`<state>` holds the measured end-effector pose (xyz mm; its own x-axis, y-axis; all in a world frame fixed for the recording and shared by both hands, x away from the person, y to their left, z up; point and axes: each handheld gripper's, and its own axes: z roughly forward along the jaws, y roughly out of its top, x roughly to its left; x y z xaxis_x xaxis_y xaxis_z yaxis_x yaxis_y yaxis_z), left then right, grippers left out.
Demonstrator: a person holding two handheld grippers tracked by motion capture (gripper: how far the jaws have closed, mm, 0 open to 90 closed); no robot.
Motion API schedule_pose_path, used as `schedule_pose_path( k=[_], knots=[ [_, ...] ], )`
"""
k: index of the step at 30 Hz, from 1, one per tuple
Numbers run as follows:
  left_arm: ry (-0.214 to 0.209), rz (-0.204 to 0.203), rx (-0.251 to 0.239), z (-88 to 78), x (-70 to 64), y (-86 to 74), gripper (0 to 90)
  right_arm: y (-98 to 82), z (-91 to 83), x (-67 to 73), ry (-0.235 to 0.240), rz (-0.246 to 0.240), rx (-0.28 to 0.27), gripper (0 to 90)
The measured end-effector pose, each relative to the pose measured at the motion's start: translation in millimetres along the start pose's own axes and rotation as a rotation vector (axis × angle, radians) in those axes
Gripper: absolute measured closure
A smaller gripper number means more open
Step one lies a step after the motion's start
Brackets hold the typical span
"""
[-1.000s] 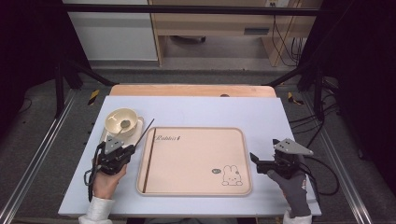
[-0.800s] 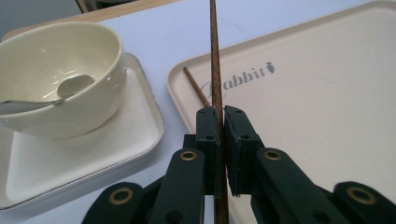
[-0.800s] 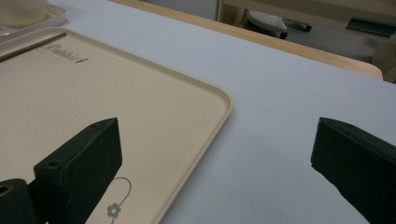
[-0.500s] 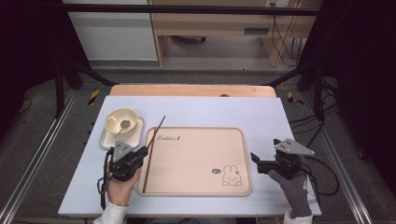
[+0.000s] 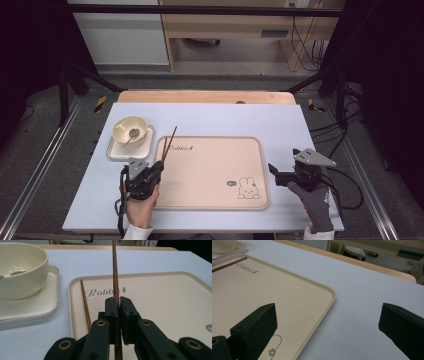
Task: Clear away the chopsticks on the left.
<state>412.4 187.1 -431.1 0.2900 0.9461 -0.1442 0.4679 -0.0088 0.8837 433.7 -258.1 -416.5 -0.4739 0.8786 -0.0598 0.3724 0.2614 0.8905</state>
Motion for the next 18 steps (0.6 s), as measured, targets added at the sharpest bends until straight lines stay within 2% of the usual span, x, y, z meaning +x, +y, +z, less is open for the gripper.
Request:
schedule_pose_path(
  k=[7, 9, 15, 18],
  knots=[
    [0.035, -0.065, -0.018, -0.7, -11.4, -5.1, 84.9, 0.2, -0.5, -0.3, 0.002, 0.002, -0.002, 2.2],
    [0.047, -0.070, -0.024, 0.0, -14.1, -6.2, 84.9, 0.1, -0.2, -0.1, 0.002, -0.001, -0.003, 2.2],
    [0.120, -0.088, -0.038, 6.1, -21.5, -9.0, 84.8, -0.2, 1.4, 1.0, 0.007, 0.001, 0.001, 2.1],
    [0.126, -0.098, -0.037, 9.6, -22.1, -9.9, 84.9, -0.5, 2.2, 1.2, 0.009, -0.001, 0.004, 2.1]
  ],
)
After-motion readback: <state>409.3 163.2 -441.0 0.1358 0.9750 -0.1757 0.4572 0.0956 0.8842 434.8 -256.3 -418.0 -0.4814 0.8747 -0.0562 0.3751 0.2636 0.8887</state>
